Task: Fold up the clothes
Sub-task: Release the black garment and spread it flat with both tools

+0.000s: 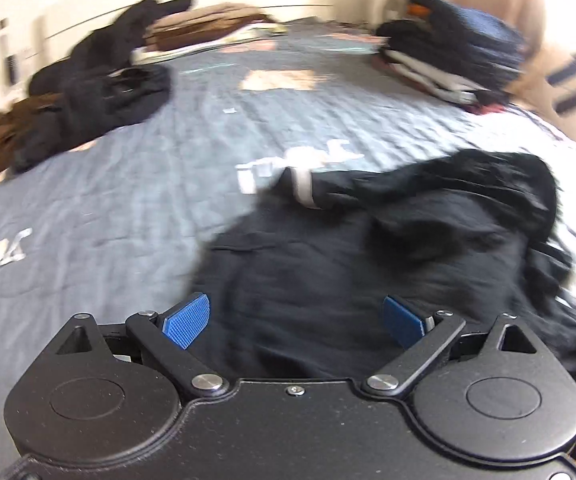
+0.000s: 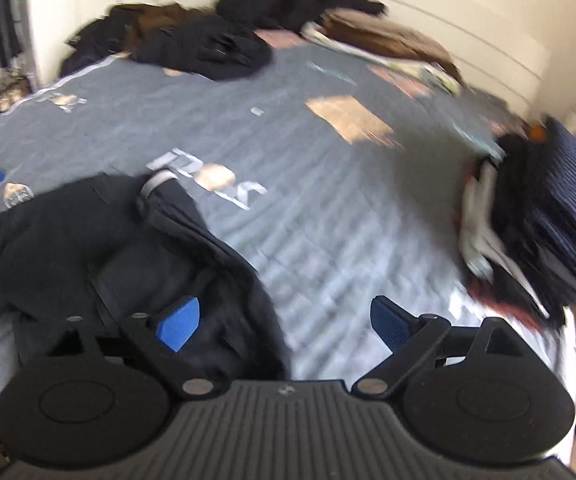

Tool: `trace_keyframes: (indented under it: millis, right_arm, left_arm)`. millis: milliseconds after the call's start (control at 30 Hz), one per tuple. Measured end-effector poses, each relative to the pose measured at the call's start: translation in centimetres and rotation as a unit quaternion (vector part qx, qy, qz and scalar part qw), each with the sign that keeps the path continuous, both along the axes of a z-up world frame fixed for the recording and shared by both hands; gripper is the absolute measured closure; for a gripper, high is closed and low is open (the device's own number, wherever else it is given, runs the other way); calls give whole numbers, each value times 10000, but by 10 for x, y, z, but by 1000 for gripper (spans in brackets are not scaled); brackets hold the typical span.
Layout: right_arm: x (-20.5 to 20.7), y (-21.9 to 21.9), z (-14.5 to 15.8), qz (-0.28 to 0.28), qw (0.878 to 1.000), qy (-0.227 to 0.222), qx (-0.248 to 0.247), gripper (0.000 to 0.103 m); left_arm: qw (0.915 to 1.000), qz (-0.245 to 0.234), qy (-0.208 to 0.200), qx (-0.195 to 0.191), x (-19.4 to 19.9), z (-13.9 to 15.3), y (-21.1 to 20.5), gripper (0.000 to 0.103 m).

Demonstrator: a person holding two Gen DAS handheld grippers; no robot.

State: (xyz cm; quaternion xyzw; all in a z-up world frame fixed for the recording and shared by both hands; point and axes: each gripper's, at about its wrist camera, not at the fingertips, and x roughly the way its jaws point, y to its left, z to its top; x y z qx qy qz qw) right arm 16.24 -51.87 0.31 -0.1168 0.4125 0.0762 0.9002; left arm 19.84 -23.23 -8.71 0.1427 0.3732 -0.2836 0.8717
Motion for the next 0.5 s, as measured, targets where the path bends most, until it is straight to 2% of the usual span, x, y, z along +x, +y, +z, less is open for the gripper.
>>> trace_keyframes:
  millis: [133,233,333,500]
  right_arm:
    - [39,57,-37,801,9958,13,-443,11]
    - [72,90,-68,1285,9885,302,-734,11]
    - [96,110,-89,1504,9856,398,-667,11]
    - [132,124,-114,1598,9856,453,-306,12]
  left_arm:
    - [9997,-12,68,220,16,-12,2,9]
    - [9997,-44,138,207,30,-20,2,9]
    - [9997,-109,195,52,46,-27,1,10]
    - [9993,-261,271,48,74,-43,-13,20]
